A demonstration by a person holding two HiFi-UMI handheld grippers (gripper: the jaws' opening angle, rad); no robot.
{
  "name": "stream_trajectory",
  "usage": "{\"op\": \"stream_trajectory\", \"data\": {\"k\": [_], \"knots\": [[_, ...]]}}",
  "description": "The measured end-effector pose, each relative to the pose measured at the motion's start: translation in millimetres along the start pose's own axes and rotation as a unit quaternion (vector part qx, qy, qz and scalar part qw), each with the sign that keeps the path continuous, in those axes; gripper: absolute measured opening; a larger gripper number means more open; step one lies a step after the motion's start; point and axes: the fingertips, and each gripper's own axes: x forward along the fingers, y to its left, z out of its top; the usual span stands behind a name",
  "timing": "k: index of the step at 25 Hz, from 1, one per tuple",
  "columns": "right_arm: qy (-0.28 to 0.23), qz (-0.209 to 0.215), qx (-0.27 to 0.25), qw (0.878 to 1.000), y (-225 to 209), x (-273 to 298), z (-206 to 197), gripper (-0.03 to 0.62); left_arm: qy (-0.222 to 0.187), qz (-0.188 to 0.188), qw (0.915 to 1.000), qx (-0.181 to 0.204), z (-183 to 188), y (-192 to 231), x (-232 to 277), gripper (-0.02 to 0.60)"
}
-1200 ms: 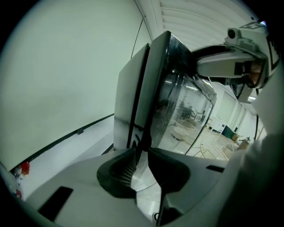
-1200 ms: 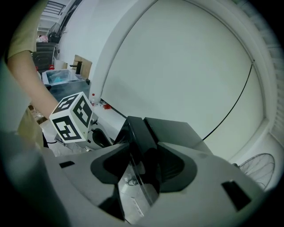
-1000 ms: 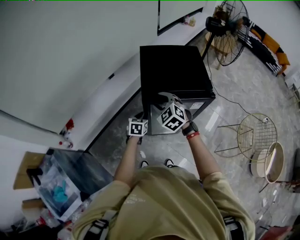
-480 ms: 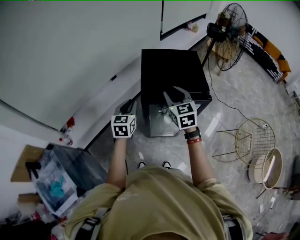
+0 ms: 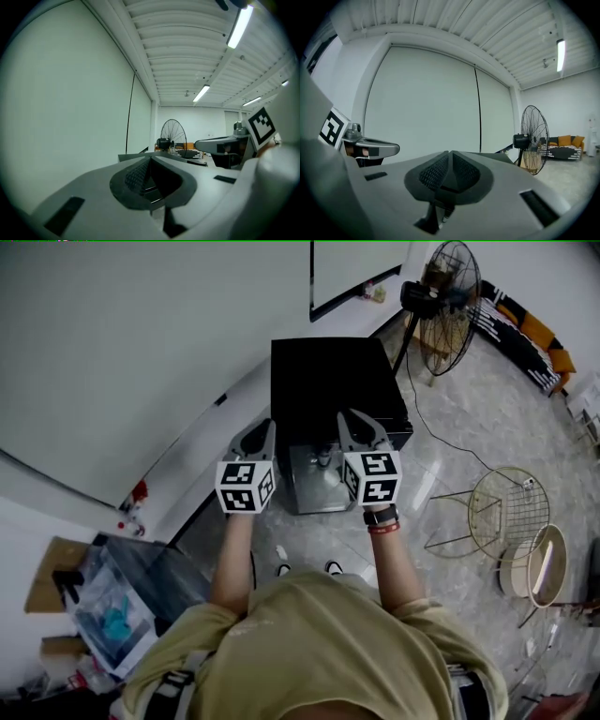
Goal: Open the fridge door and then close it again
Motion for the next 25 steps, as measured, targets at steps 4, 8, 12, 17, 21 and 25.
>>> {"op": "stream_trajectory", "data": {"k": [4,8,12,17,21,25], "knots": [[-0.013,-0.014,-0.006,1.0,-1.5,-10.5,3.2,0.025,-0.02,-0.006,0.9998,0.004,12.9,-12.5,-1.0,0.02],[-0.021,-0.024,-0.004,0.999,-4.1,-17.2,3.9,0.023,-0.024,0.002,0.9997,-0.002,11.8,-11.6,2.2,0.02],[-0.023,-0.024,0.004,0.999,-3.5,-21.1,2.8,0.023,-0.019,0.007,0.9998,0.0,6.4,-11.7,0.8,0.02],[-0.018,-0.024,0.01,0.999,-3.0,-25.1,-4.4,0.023,-0.023,0.007,0.9997,0.0,4.2,-14.0,-2.6,0.02],[-0.013,-0.022,0.015,1.0,1.4,-29.5,-10.6,0.023,-0.023,0.005,0.9997,-0.005,-1.1,-16.0,-7.3,0.02],[-0.015,-0.018,-0.01,1.0,13.5,-30.7,-12.7,0.023,-0.018,0.003,0.9995,-0.027,-14.1,-13.1,-9.5,0.02]]}}
